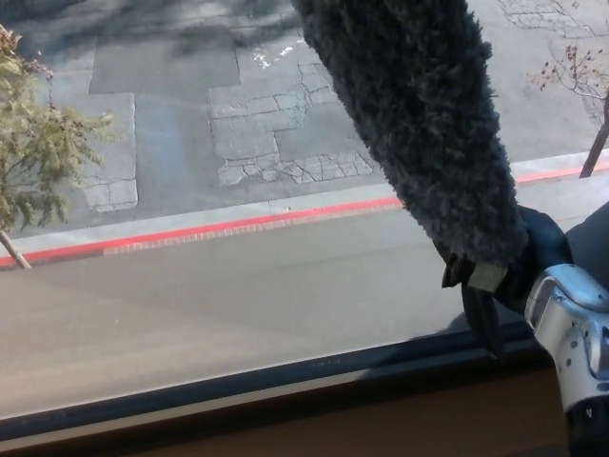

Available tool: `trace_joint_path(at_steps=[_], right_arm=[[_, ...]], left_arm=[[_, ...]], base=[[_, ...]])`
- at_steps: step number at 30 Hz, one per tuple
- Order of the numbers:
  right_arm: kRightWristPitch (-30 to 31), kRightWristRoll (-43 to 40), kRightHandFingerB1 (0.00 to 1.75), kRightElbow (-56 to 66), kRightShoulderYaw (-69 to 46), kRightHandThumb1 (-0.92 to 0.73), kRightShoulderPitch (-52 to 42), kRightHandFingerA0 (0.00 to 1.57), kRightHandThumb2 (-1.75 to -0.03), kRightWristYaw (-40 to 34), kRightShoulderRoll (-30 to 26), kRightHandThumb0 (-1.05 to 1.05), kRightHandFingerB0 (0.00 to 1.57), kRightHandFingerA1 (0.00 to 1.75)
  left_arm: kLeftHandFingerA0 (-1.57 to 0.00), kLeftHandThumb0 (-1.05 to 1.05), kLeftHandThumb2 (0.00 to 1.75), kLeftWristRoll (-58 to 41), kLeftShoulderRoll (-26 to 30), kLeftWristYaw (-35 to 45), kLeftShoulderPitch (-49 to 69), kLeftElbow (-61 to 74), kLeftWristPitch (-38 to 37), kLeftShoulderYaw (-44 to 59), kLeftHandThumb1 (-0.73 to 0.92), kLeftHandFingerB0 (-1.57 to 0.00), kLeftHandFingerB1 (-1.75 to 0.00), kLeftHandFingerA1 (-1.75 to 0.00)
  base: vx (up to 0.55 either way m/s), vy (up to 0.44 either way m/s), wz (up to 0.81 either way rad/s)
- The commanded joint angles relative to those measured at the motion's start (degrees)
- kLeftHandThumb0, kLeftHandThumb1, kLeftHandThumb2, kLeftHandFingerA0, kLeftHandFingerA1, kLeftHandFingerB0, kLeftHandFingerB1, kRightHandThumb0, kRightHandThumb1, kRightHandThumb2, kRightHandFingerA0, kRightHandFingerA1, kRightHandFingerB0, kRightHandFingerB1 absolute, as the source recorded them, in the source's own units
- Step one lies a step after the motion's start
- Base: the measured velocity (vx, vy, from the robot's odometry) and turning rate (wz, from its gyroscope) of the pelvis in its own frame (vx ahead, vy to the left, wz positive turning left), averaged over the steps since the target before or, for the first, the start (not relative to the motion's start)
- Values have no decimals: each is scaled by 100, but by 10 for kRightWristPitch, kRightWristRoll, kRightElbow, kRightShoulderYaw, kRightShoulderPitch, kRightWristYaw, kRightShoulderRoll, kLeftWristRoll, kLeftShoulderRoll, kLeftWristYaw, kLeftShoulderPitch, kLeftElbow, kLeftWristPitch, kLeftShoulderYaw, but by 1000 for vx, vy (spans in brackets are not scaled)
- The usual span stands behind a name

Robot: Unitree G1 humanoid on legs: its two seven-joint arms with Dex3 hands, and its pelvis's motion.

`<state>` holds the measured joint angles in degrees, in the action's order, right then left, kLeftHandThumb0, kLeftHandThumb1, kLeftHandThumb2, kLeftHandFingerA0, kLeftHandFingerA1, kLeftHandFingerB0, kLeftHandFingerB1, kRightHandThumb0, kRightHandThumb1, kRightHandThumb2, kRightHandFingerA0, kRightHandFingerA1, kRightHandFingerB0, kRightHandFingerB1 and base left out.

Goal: Pick up a grey duster using the right hand and walk towards the window and then clean the window using the duster

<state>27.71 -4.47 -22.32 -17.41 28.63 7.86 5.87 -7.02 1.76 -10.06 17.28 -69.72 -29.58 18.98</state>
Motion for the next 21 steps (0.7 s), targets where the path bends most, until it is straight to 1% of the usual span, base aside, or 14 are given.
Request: trace_joint_path(at_steps=[1,2,5,6,8,9,10,11,12,14,16,17,18,21], right_arm=[[52,-45,175,29,-15,-67,-27,109,-101,-15,-3,-31,74,175],[101,-93,167,100,-43,-61,-96,107,-111,-9,27,-31,73,175],[117,-100,167,122,-45,-61,-109,107,-111,-11,33,-31,73,175],[118,-109,163,132,-49,-71,-128,108,-105,-3,36,-33,77,175],[120,-124,163,150,-55,-71,-157,108,-105,8,40,-33,77,175],[120,-134,169,150,-59,-65,-160,108,-110,13,38,-33,78,175],[119,-140,169,149,-62,-65,-160,108,-110,17,36,-33,78,175],[121,-165,171,144,-88,-82,-157,108,-86,11,39,-34,78,175],[125,-178,170,143,-102,-89,-154,108,-76,2,44,-37,78,175],[129,-189,175,144,-112,-92,-153,108,-73,1,47,-38,74,175],[136,-205,173,142,-124,-92,-150,109,-71,-1,50,-36,76,175],[143,-214,173,140,-132,-92,-149,109,-72,-3,51,-38,75,175],[149,-218,172,145,-139,-88,-151,108,-80,-15,55,-33,75,175],[154,-217,174,153,-144,-88,-157,108,-81,-32,59,-32,72,175]], left_arm=[[-102,-6,97,4,0,-11,8,8,-15,-3,59,-91,-103,-124],[-104,-7,92,5,5,-12,6,-5,-6,-3,61,-91,-99,-119],[-104,-7,92,4,5,-12,6,-8,-5,-3,61,-91,-99,-119],[-104,-7,89,6,6,-11,6,-13,-7,-4,63,-91,-96,-114],[-104,-7,89,9,7,-10,6,-22,-11,-7,63,-91,-96,-114],[-103,-8,90,5,6,-6,6,-23,-12,-4,63,-90,-99,-117],[-103,-8,90,1,5,-3,6,-23,-13,-2,63,-90,-99,-117],[-106,-5,94,3,5,-6,8,-20,-19,-3,61,-90,-100,-117],[-104,-6,95,5,5,-9,9,-17,-21,-4,61,-89,-100,-117],[-104,-6,96,3,4,-11,11,-13,-20,-3,61,-91,-102,-118],[-106,-5,96,1,2,-9,12,-10,-24,-2,59,-92,-103,-120],[-106,-7,95,-2,2,-4,13,-11,-24,1,61,-92,-102,-119],[-100,-7,90,-1,1,-3,15,-11,-25,0,64,-89,-99,-117],[-99,-7,89,0,-1,-3,19,-7,-27,-1,65,-89,-103,-119]], base=[[0,0,0],[0,0,0],[0,0,0],[0,0,0],[0,0,0],[0,0,0],[0,0,0],[0,0,0],[0,0,0],[0,0,0],[0,0,0],[0,0,0],[0,0,0],[0,0,0]])
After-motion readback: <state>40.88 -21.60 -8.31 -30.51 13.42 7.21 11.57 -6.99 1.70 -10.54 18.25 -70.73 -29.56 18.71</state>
